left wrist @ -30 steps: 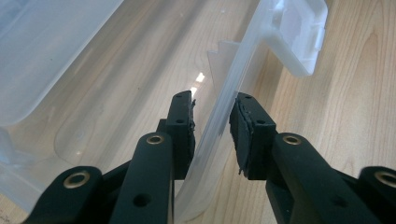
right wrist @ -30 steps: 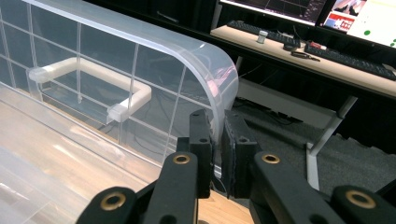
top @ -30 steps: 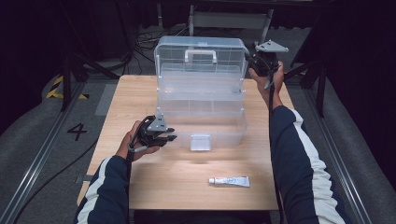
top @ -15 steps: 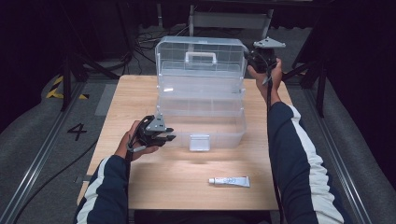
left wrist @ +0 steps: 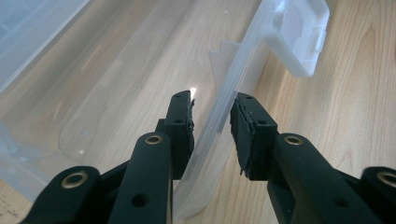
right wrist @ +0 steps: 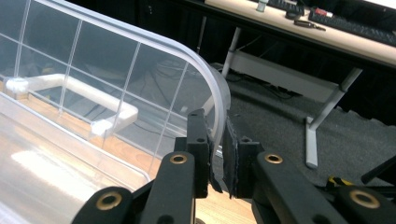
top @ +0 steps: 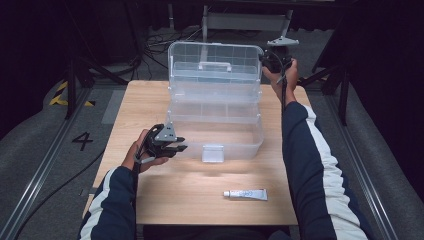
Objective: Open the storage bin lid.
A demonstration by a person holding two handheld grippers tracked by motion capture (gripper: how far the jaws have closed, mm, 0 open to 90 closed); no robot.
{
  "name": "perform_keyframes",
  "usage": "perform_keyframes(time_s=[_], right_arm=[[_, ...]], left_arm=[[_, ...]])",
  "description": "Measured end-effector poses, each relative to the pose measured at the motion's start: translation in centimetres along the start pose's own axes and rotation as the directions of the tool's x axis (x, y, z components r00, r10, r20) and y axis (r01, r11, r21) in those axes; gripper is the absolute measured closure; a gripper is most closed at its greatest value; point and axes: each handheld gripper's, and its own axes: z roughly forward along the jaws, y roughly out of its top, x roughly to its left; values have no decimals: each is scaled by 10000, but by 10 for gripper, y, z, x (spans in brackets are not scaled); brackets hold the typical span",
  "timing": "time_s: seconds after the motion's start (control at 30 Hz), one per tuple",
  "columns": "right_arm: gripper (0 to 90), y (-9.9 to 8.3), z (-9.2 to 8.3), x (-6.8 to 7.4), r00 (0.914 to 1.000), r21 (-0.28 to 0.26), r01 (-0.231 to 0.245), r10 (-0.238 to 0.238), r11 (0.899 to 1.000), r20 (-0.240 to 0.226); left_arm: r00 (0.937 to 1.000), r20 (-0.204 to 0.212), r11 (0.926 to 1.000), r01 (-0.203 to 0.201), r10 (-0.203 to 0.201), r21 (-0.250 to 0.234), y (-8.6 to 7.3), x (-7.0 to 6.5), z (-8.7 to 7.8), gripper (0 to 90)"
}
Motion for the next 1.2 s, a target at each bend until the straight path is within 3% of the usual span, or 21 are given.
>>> perform_keyframes(time_s=[0.47,1.2], right_arm=[[808,-6,26,-6,9999,745,-93,97,9972,-61],[804,-10,57,-11,9991,1590,-245,298,9870,-313]], left_arm=[[9996,288,9999,68,-65,-106,-1,-5,0,685],[9991,397,9996,147,-137,-250,-1,-9,1,695]])
